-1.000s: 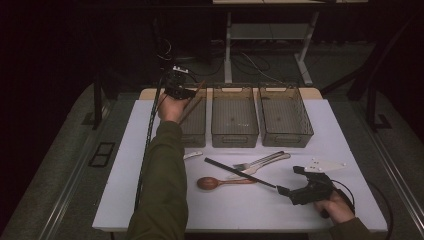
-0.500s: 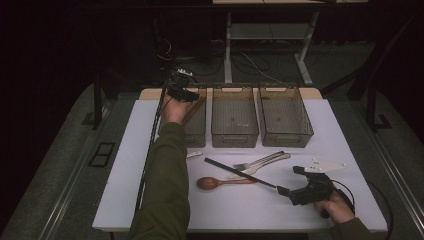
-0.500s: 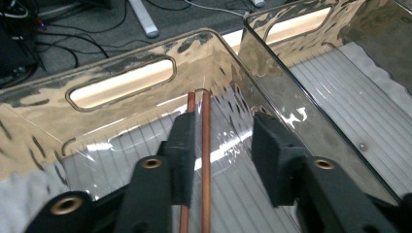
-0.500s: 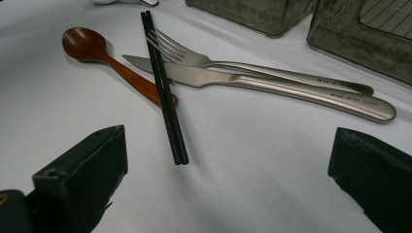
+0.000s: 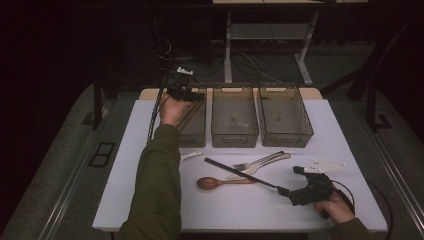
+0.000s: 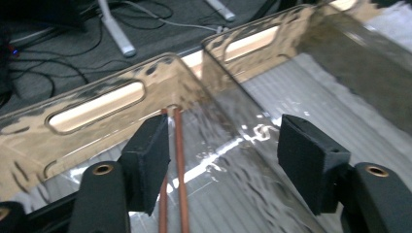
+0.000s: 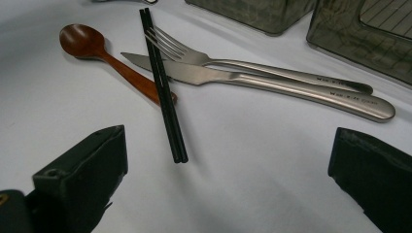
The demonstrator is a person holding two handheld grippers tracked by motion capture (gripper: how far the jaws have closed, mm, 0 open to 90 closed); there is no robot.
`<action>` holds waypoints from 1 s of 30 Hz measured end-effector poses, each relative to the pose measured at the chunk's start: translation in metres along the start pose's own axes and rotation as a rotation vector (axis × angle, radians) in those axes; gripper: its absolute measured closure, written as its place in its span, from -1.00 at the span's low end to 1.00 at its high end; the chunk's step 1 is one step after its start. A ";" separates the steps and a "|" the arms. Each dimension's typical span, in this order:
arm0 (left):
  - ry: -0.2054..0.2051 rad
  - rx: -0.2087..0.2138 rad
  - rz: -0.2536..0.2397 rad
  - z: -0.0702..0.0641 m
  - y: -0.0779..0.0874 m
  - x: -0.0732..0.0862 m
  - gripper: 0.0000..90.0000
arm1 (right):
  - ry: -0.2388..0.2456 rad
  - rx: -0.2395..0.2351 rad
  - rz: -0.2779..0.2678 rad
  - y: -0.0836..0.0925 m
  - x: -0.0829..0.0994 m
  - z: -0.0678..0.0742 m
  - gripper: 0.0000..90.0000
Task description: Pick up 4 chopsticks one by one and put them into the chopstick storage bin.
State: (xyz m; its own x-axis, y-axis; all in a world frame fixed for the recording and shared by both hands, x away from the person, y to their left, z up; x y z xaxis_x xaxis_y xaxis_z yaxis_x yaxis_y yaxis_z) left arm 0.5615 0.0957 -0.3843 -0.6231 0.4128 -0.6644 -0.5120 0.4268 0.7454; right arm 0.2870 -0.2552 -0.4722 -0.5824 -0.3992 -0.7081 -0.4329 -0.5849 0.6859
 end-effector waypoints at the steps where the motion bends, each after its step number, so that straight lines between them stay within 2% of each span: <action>1: -0.012 0.006 0.000 -0.002 0.003 -0.001 -0.27 | 0.000 0.001 0.001 0.000 0.000 0.000 -0.99; 4: -0.040 0.024 -0.019 -0.009 0.012 -0.003 -0.36 | 0.000 0.002 0.004 0.000 0.000 0.000 -0.99; 6: -0.044 0.043 -0.034 -0.013 0.017 -0.003 -0.38 | 0.001 0.003 0.004 0.000 0.000 0.000 -0.99; 14: -0.097 0.078 -0.017 -0.024 0.032 0.006 -0.56 | 0.001 0.007 0.006 -0.001 0.000 0.000 -0.99; 17: -0.129 0.093 -0.016 -0.029 0.039 0.010 -0.64 | 0.004 0.009 0.004 0.000 0.000 0.000 -0.99; 24: -0.169 0.131 -0.032 -0.041 0.054 0.020 -0.79 | 0.004 0.013 0.005 0.000 0.000 0.000 -0.99; 27: -0.162 0.151 -0.050 -0.046 0.060 0.025 -0.84 | 0.005 0.013 0.003 0.000 0.000 0.000 -0.99; 30: -0.179 0.172 -0.030 -0.050 0.063 0.031 -0.92 | 0.003 0.013 0.005 0.000 0.000 0.000 -0.99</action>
Point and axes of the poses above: each handheld gripper's, and its own axes: y roughly backward along the jaws, x roughly out of its underside, z roughly to its left, the point moved 5 cm from there along -y, roughly forward along the jaws, and after that the axes turned 8 degrees about z, right-handed, at the moved point
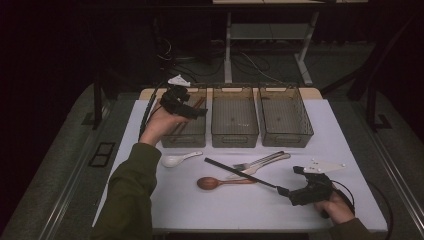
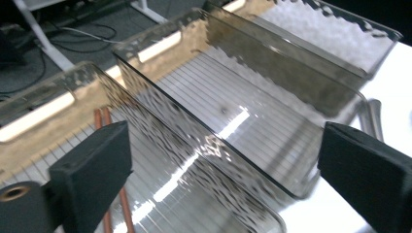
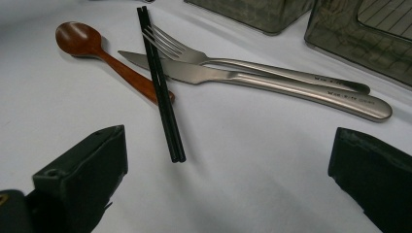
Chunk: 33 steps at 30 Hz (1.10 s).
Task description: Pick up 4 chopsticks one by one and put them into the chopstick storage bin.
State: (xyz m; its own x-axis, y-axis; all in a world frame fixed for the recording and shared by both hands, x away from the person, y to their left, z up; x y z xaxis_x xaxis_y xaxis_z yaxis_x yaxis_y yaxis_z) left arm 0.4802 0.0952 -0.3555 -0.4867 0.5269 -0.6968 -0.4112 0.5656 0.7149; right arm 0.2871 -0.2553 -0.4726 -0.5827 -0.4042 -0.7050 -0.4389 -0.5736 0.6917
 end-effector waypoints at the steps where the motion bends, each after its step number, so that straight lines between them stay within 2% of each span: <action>1: 0.001 0.006 0.003 -0.003 0.001 0.002 -0.96 | 0.002 0.001 -0.002 0.000 0.000 0.000 -0.99; 2: -0.015 0.006 0.008 -0.005 0.001 0.005 -0.97 | 0.002 0.001 -0.002 0.000 0.000 0.000 -0.99; 7: -0.041 0.013 0.019 -0.018 0.005 0.013 -1.00 | 0.000 0.001 -0.003 0.000 0.000 0.000 -0.99; 14: -0.065 0.027 0.000 -0.038 0.012 0.024 -1.00 | 0.001 -0.001 -0.004 0.001 0.000 0.000 -0.99; 17: -0.085 0.022 0.003 -0.045 0.013 0.032 -1.00 | 0.001 -0.001 -0.005 0.001 0.000 0.000 -0.99; 31: -0.124 0.044 -0.014 -0.088 0.017 0.074 -1.00 | -0.002 -0.002 -0.003 0.001 0.000 0.000 -0.99; 32: -0.126 0.044 -0.015 -0.090 0.017 0.078 -1.00 | -0.013 -0.007 0.001 0.001 0.001 0.001 -0.99; 33: -0.127 0.048 -0.019 -0.092 0.017 0.082 -1.00 | 0.002 -0.001 -0.005 0.001 0.000 0.000 -0.99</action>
Point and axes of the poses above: each handheld gripper's, and its own axes: y roughly backward along the jaws, x roughly out of its underside, z roughly to its left, the point moved 5 cm from there along -y, roughly forward along the jaws, and after that the axes turned 8 degrees about z, right-handed, at the moved point
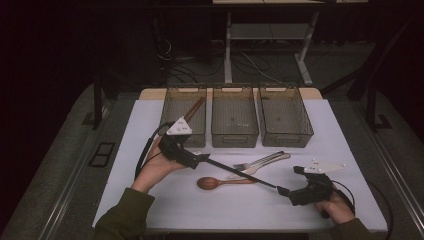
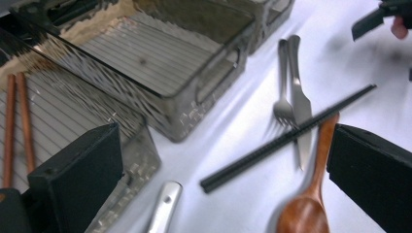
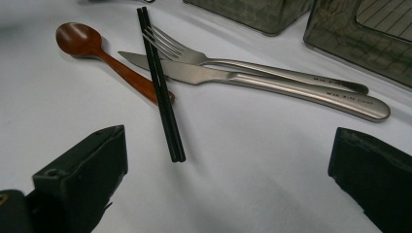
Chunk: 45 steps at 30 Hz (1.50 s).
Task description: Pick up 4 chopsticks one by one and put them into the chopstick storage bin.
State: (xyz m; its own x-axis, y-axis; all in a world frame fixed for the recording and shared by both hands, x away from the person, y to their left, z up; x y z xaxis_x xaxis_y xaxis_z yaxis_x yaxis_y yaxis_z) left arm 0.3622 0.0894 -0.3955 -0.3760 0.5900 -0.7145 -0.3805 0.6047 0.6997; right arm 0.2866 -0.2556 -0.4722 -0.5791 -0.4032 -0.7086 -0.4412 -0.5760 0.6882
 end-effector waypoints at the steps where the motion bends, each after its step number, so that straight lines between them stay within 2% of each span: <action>1: 0.004 0.004 -0.006 -0.002 0.000 0.004 -1.00 | -0.002 0.002 -0.002 0.000 0.000 0.000 -0.99; 6: 0.019 0.006 -0.033 -0.014 -0.001 0.027 -1.00 | -0.004 0.002 -0.003 0.000 0.000 0.000 -0.99; 13: 0.045 0.013 -0.044 -0.024 -0.003 0.056 -1.00 | -0.004 0.008 -0.007 0.001 0.000 -0.001 -0.99; 17: 0.068 0.025 -0.056 -0.032 -0.001 0.067 -1.00 | -0.008 0.016 -0.012 0.001 -0.001 -0.001 -0.99; 22: 0.063 0.030 -0.060 -0.039 0.003 0.079 -1.00 | -0.010 0.025 -0.015 0.002 -0.001 -0.002 -0.99; 27: 0.068 0.033 -0.037 -0.042 0.002 0.089 -1.00 | -0.006 0.034 -0.017 0.004 -0.001 -0.003 -0.99; 35: 0.082 0.048 -0.025 -0.041 -0.001 0.092 -1.00 | 0.013 0.044 0.003 0.002 -0.005 0.000 -0.99; 38: 0.091 0.052 -0.017 -0.041 -0.002 0.093 -1.00 | 0.022 0.012 0.012 0.003 -0.007 0.000 -0.99; 45: 0.087 0.064 -0.011 -0.043 -0.003 0.094 -1.00 | 0.009 -0.007 0.028 0.003 -0.016 -0.001 -0.99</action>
Point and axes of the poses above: each handheld gripper's, and its own axes: y roughly backward along the jaws, x roughly out of its underside, z roughly to its left, the point moved 5 cm from there along -y, roughly forward along the jaws, and after that the axes turned 8 degrees about z, right-handed, at the moved point
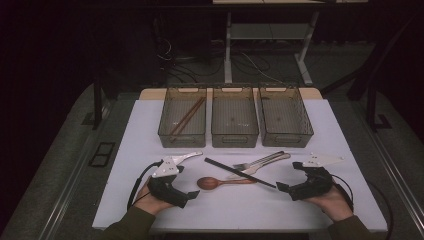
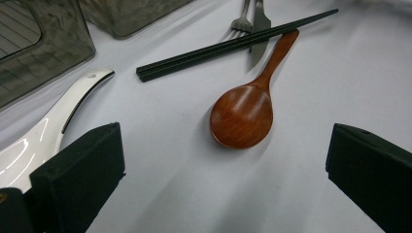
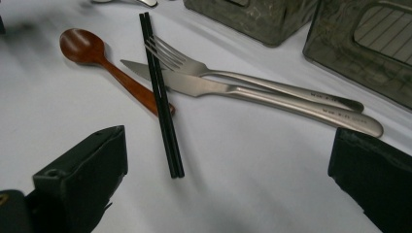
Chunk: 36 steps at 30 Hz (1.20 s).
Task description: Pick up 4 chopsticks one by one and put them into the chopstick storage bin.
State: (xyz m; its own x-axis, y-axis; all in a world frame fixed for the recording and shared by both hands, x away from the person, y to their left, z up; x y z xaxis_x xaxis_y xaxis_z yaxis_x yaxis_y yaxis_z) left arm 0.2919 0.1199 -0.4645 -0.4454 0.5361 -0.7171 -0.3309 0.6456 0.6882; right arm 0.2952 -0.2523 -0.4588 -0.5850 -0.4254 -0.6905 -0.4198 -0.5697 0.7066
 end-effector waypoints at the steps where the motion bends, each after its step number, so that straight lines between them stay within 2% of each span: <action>1: -0.001 0.002 0.000 0.000 0.000 0.000 -1.00 | 0.001 -0.003 0.000 -0.001 -0.002 0.000 -0.99; 6: -0.008 -0.002 0.007 -0.001 0.000 0.000 -1.00 | 0.000 -0.014 0.027 -0.007 -0.008 0.001 -0.99; 9: -0.010 0.002 0.010 -0.002 0.000 0.000 -1.00 | 0.008 -0.014 0.025 -0.011 -0.014 0.002 -0.98; 10: -0.009 0.002 0.009 -0.002 -0.001 0.000 -1.00 | 0.008 -0.015 0.023 -0.012 -0.017 0.002 -0.92; 18: -0.008 0.004 0.012 -0.002 -0.001 0.001 -1.00 | 0.031 -0.024 0.015 -0.023 -0.033 0.000 -0.79; 21: -0.005 0.003 0.011 -0.002 -0.001 0.000 -1.00 | 0.036 -0.040 0.009 -0.026 -0.037 0.000 -0.69; 24: -0.005 0.002 0.014 -0.002 -0.002 0.001 -1.00 | 0.032 -0.055 0.016 -0.030 -0.040 -0.001 -0.67; 36: -0.013 0.003 0.015 -0.002 -0.004 0.001 -1.00 | 0.086 -0.120 0.058 -0.049 -0.053 0.006 -0.11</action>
State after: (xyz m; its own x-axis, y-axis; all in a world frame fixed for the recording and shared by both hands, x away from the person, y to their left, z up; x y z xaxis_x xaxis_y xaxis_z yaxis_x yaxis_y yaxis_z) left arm 0.2907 0.1166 -0.4677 -0.4393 0.5532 -0.7078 -0.3220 0.6386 0.6990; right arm 0.3428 -0.1975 -0.4554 -0.5424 -0.5153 -0.6635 -0.2978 -0.6205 0.7254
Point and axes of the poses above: each handheld gripper's, and its own axes: y roughly backward along the jaws, x roughly out of its underside, z roughly to its left, the point moved 5 cm from there along -y, roughly forward along the jaws, and after that the axes turned 8 degrees about z, right-handed, at the moved point
